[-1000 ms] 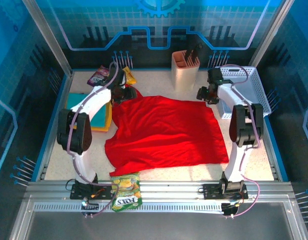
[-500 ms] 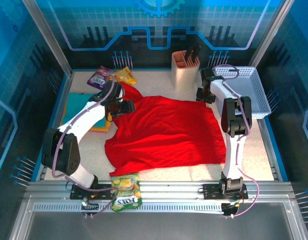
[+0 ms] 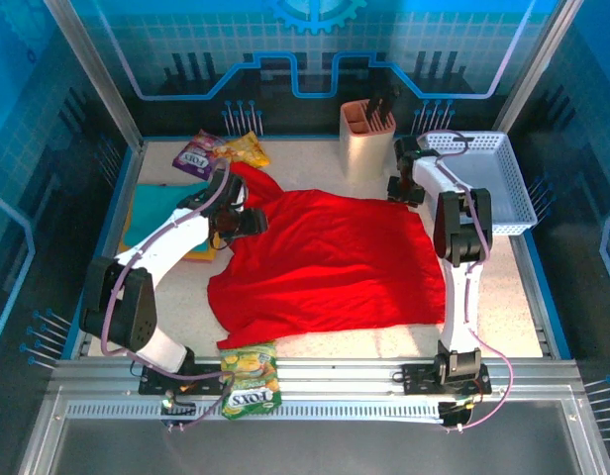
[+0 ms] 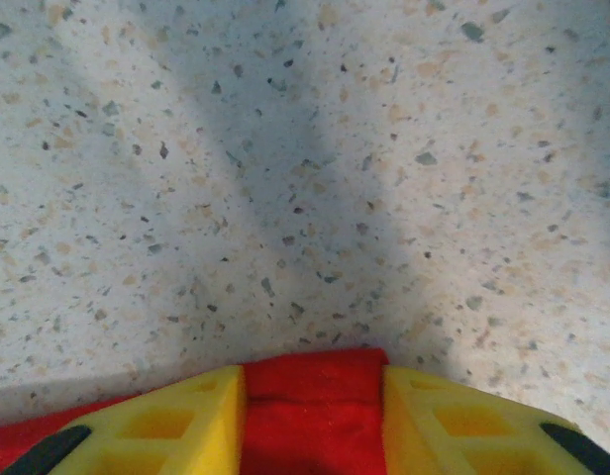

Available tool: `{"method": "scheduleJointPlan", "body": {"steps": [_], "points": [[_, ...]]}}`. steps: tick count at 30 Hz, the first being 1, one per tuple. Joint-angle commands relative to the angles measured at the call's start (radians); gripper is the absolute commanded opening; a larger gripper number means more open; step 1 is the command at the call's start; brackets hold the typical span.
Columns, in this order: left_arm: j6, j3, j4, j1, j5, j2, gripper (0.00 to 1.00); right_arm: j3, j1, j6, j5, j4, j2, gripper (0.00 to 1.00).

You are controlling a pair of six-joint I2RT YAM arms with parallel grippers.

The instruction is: Fold and stack the t-shirts

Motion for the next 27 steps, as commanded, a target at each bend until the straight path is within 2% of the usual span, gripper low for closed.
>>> {"method": "scheduleJointPlan", "body": {"steps": [1, 3, 5, 10, 16, 27], "points": [[-0.009, -0.008, 0.007, -0.007, 0.000, -0.035, 0.60, -0.007, -0.013, 0.023, -0.023, -0.021, 0.027, 0.27], [-0.005, -0.007, -0.001, -0.007, -0.005, -0.039, 0.60, -0.015, -0.014, 0.020, -0.022, 0.001, 0.018, 0.10], [-0.001, -0.007, -0.005, -0.007, -0.011, -0.043, 0.60, -0.001, -0.021, 0.023, -0.027, 0.005, -0.009, 0.00], [0.005, -0.011, -0.020, -0.007, -0.029, -0.052, 0.60, 0.009, -0.029, 0.035, -0.004, 0.081, -0.082, 0.00], [0.000, -0.032, -0.021, -0.007, -0.028, -0.060, 0.60, -0.005, -0.032, 0.070, 0.014, 0.256, -0.165, 0.00], [0.019, -0.074, -0.044, -0.006, -0.078, -0.083, 0.61, 0.091, -0.064, 0.154, 0.038, 0.316, -0.110, 0.00]]}}
